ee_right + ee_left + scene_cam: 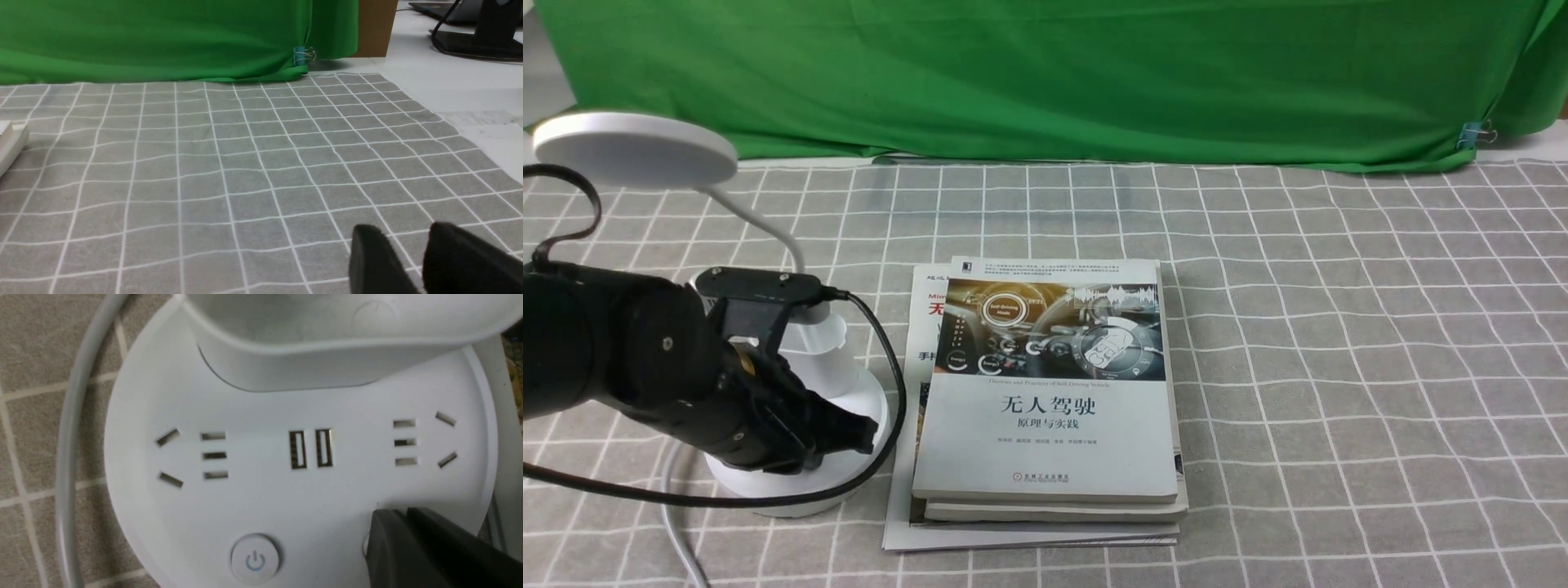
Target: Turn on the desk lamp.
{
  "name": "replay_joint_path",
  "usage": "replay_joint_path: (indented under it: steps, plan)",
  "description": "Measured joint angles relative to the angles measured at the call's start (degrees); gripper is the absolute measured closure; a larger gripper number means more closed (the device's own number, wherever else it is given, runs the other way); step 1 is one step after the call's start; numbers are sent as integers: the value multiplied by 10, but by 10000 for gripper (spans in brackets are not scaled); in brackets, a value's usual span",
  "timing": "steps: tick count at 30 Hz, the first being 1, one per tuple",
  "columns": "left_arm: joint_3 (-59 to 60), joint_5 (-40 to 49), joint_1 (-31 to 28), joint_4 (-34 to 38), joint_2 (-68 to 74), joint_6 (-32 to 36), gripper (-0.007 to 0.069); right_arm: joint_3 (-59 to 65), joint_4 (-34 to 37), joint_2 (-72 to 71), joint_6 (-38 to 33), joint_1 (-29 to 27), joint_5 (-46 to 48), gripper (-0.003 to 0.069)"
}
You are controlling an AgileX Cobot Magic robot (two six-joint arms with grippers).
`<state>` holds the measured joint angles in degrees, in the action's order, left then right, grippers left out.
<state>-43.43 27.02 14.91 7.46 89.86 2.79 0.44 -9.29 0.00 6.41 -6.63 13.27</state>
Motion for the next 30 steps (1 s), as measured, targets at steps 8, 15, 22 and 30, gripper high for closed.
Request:
replay_joint_path:
  steps: [8,15,22,30]
  plan:
    - [22,47,0,-53,-74,-74,604,0,0,0,0,0,0,414]
    - [23,105,0,-65,-205,-84,604,0,0,0,0,0,0,414]
    - [77,129,0,-64,-382,-84,604,0,0,0,0,0,0,414]
    - [175,107,0,-65,-659,-83,604,0,0,0,0,0,0,414]
